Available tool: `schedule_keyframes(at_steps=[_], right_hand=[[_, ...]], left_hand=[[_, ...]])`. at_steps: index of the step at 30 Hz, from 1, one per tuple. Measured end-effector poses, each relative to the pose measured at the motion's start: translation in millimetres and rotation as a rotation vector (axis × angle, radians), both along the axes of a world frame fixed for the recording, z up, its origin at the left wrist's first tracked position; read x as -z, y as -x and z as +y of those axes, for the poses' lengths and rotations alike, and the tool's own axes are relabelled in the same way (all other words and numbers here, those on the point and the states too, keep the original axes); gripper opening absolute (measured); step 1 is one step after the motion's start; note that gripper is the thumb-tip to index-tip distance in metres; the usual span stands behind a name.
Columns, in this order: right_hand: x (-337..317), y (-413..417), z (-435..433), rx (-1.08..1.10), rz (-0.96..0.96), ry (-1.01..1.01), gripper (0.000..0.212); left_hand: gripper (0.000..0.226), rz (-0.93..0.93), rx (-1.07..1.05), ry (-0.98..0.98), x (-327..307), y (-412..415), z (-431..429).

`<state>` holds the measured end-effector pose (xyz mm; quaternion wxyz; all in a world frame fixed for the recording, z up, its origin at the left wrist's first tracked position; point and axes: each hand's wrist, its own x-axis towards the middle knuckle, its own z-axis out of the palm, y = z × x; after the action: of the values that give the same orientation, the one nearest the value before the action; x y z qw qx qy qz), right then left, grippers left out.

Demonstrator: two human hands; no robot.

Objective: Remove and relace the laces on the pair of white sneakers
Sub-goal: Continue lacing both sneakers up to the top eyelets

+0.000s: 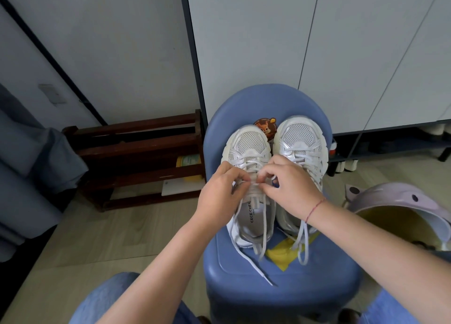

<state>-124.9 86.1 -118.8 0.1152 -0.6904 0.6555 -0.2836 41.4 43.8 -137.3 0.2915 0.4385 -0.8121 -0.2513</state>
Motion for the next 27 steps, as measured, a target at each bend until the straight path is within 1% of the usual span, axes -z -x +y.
schedule_keyframes(at_steps=[3,5,8,10,11,12,15,16,17,18,20,22,24,27], right_hand=[[-1.6,1.6,0.9,-0.027,-0.095,-0.022,0.012],[-3.9,2.4,2.1,-0.017,-0.124,-0.044,0.012],[-5.6,5.4,3.3,0.012,-0.182,-0.075,0.008],[-5.0,7.0,3.2,0.050,-0.261,-0.131,0.006],[-4.4,7.8,2.9,0.076,-0.349,-0.175,0.006],[-4.3,8.4,2.7,0.099,-0.475,-0.224,0.007],[-5.7,11.0,1.7,0.143,-0.906,-0.316,0.008],[-7.6,10.6,2.4,0.150,-1.000,-0.323,0.008],[-9.2,9.5,3.2,0.154,-1.054,-0.320,0.009],[-9.7,8.5,3.6,0.156,-1.059,-0.306,0.012],[-10.3,5.5,3.8,0.147,-0.954,-0.272,0.017],[-11.7,1.5,2.4,0.123,-0.849,-0.263,0.020],[-12.7,-0.9,0.3,0.102,-0.756,-0.276,0.016],[-14.4,-1.8,0.2,0.106,-0.604,-0.267,0.004]], left_hand=[[0.008,0.069,0.001,-0.055,2.4,0.4,0.8],[0.016,0.150,-0.039,-0.147,1.7,0.8,1.3],[0.016,0.284,-0.127,-0.406,2.6,-0.2,0.4],[0.024,0.413,-0.144,-0.585,5.6,-1.4,-0.3],[0.025,0.483,-0.155,-0.649,6.6,-1.6,-0.2],[0.025,0.560,-0.171,-0.700,6.8,-1.8,0.0],[0.025,0.853,-0.206,-0.872,3.3,-3.0,-0.2],[0.025,0.949,-0.200,-0.928,1.6,-4.3,-0.5],[0.025,1.009,-0.189,-0.965,0.5,-5.4,-1.0],[0.025,1.023,-0.163,-0.973,-0.5,-6.3,-1.0],[0.025,0.916,-0.090,-0.907,-1.7,-6.7,-0.9],[0.021,0.704,-0.046,-0.785,-3.8,-6.6,-1.6],[0.014,0.489,-0.074,-0.663,-6.1,-8.5,-3.2],[0.017,0.240,-0.088,-0.443,-7.4,-10.7,-5.2]])
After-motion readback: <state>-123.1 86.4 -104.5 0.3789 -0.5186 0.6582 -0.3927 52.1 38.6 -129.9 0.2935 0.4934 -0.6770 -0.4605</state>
